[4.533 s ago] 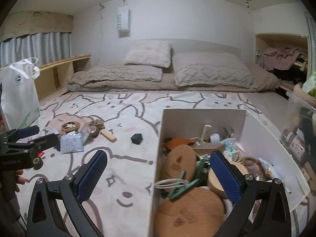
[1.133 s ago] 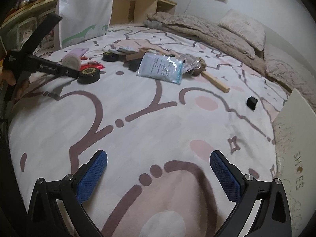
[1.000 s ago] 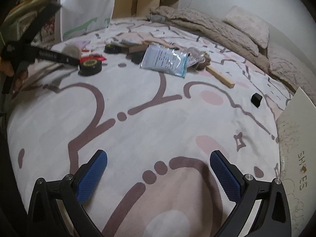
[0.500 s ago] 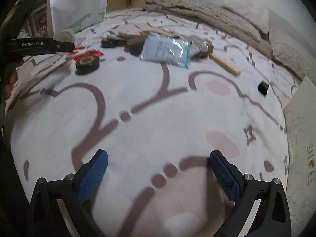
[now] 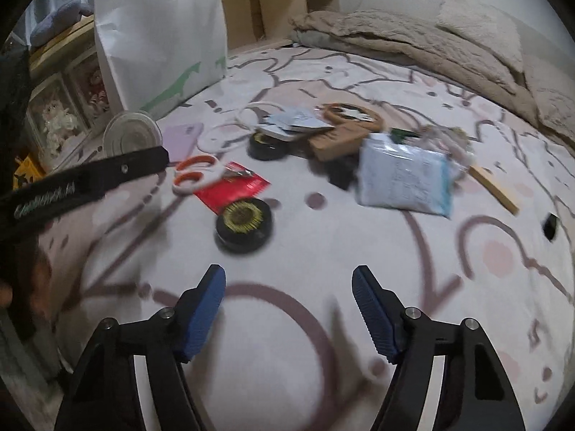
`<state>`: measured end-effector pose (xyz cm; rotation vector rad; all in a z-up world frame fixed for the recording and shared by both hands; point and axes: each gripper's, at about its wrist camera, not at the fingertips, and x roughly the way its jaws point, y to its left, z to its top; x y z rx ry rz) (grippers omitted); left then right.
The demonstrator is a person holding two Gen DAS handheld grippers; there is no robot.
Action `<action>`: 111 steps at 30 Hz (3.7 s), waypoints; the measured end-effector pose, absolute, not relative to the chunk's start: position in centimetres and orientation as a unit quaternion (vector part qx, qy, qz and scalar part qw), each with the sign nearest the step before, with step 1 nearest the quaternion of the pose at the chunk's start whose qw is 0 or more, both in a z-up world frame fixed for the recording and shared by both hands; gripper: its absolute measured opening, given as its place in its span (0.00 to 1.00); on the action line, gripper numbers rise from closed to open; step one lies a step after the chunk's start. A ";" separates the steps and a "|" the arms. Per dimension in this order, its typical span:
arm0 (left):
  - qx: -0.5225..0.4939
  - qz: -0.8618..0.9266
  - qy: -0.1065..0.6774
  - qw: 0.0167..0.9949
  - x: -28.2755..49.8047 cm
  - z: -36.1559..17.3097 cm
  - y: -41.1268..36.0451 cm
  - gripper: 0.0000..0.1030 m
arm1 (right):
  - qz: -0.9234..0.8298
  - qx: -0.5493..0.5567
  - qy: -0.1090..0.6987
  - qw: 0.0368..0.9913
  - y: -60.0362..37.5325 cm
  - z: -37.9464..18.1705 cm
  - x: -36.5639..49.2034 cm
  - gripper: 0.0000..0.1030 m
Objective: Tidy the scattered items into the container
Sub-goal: 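Close right tool on black round tin while left tool holds the lid, then carry clear lid and black tin in both tools over the white box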
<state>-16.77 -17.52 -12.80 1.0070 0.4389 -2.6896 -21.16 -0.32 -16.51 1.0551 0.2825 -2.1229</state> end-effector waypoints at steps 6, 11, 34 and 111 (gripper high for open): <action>0.335 -0.922 0.162 0.110 -16.5 -12.6 -17.8 0.42 | -0.823 0.417 0.128 0.364 -3.6 -17.7 -21.9 0.71; 0.329 -0.924 0.157 0.116 -16.4 -12.4 -17.7 0.42 | -0.821 0.418 0.126 0.367 -5.0 -18.3 -23.0 0.71; 0.309 -0.932 0.159 0.098 -16.0 -11.8 -16.4 0.42 | -0.843 0.385 0.135 0.351 0.7 -18.1 -19.4 0.49; 0.260 -0.938 0.056 -0.220 -20.9 -3.4 17.4 0.42 | -0.970 0.211 -0.104 0.064 42.6 -5.1 -22.7 0.49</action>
